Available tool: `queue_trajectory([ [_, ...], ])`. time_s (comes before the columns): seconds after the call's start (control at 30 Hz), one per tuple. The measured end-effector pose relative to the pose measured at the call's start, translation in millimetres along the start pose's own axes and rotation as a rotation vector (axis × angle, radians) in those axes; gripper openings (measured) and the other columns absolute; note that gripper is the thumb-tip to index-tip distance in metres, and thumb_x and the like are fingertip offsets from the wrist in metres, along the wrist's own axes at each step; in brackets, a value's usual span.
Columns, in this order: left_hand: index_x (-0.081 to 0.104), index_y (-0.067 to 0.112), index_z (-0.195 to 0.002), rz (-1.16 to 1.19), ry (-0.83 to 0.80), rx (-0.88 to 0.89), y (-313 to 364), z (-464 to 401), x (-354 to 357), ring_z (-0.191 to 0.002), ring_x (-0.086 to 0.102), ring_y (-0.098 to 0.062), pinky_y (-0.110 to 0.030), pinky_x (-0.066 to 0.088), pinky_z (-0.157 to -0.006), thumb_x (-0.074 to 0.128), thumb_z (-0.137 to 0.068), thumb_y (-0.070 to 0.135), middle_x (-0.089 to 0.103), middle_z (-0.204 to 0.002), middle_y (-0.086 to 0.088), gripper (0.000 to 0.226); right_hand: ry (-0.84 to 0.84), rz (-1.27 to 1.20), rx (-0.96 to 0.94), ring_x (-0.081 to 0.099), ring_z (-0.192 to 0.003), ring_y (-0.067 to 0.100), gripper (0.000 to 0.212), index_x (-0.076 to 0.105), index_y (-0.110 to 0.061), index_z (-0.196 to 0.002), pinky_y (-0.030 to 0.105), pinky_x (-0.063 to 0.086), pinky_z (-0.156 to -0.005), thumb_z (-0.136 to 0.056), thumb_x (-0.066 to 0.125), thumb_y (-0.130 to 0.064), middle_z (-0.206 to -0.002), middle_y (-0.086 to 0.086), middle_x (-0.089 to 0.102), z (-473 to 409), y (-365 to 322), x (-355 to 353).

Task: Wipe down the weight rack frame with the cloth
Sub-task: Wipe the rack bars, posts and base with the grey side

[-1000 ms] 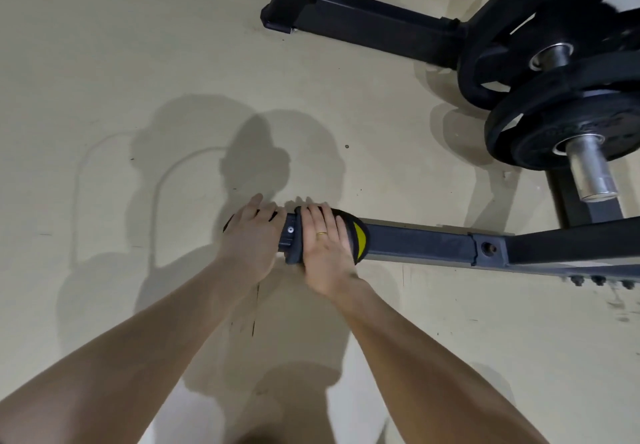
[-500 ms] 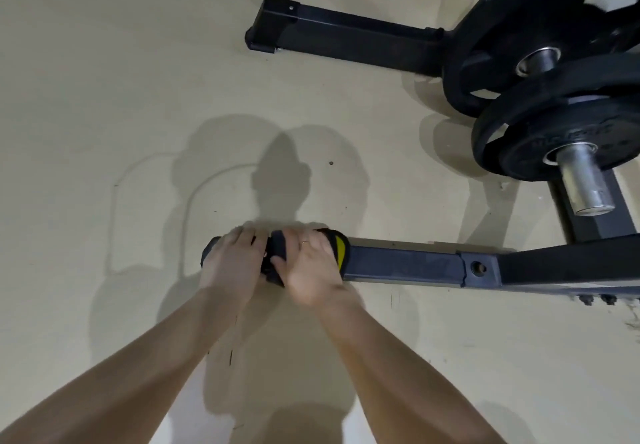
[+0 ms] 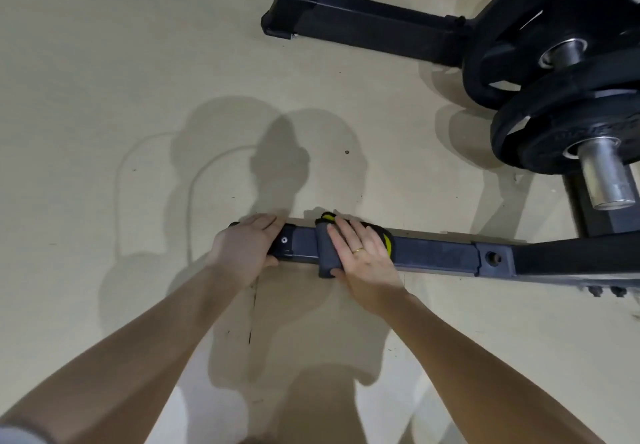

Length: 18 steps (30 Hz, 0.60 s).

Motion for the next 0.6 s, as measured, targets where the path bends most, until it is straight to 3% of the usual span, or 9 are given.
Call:
queue_trajectory([
  [0.1,0.011,0.025,-0.151,0.017,0.025,-0.013,-2.7,1.1,3.4,-0.142,0.020,-0.012,-0.027,0.033,-0.104,0.049,-0.096,0.032,0.018,-0.156,0.007,0.067,0.123,0.022,0.163,0.028,-0.136,0.035,0.071,0.028,-0.004,-0.143,0.047,0.017,-0.116,-0.079,0.057,-0.003,-0.148,0.017,0.036,5.9,-31.6,9.8],
  [0.2,0.023,0.022,-0.148,0.058,0.044,-0.040,-2.5,1.7,3.6,-0.138,0.027,-0.010,-0.029,0.040,-0.098,0.058,-0.090,0.030,0.029,-0.151,0.008,0.068,0.235,-0.074,0.134,0.033,-0.136,0.028,0.052,0.035,-0.005,-0.139,0.041,0.020,-0.116,-0.088,0.039,-0.016,-0.146,0.013,0.039,-25.2,-83.2,8.3],
  [0.33,0.029,0.021,-0.145,0.108,0.058,-0.058,-3.1,1.5,3.5,-0.136,0.029,-0.011,-0.030,0.039,-0.098,0.061,-0.087,0.025,0.033,-0.148,0.006,0.067,0.223,0.032,0.051,0.032,-0.134,0.028,0.056,0.032,-0.008,-0.141,0.040,0.021,-0.113,-0.084,0.031,-0.007,-0.144,0.012,0.044,-5.5,-47.9,3.4],
  [0.4,0.029,0.020,-0.145,0.125,0.052,-0.062,-2.5,1.6,4.6,-0.136,0.029,-0.013,-0.030,0.038,-0.098,0.061,-0.088,0.022,0.034,-0.148,0.005,0.065,0.226,0.065,0.104,0.031,-0.132,0.030,0.059,0.033,-0.009,-0.140,0.040,0.020,-0.110,-0.081,0.032,-0.006,-0.143,0.014,0.045,14.1,-10.3,2.9],
  [0.47,0.029,0.018,-0.145,0.125,0.064,-0.067,-0.6,1.7,5.8,-0.138,0.027,-0.014,-0.028,0.035,-0.101,0.059,-0.088,0.019,0.034,-0.148,0.003,0.065,0.204,0.048,0.204,0.033,-0.131,0.031,0.059,0.032,-0.010,-0.140,0.041,0.021,-0.110,-0.081,0.032,-0.007,-0.142,0.014,0.046,18.6,6.0,3.2],
  [0.6,0.013,0.008,-0.148,0.044,0.056,-0.131,12.7,-1.7,10.8,-0.143,0.017,-0.021,-0.027,0.016,-0.113,0.056,-0.091,0.024,0.026,-0.152,-0.006,0.074,0.157,-0.036,0.234,0.054,-0.119,0.037,0.056,0.042,-0.005,-0.133,0.048,0.040,-0.101,-0.079,0.033,-0.014,-0.130,0.016,0.057,-6.6,-15.1,2.4],
])
Point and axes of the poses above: each hand's wrist, its own z-axis away from the middle knuckle, its own x-axis out of the palm, y = z × x, the point moved 7 cm from there along -z, towards the middle knuckle
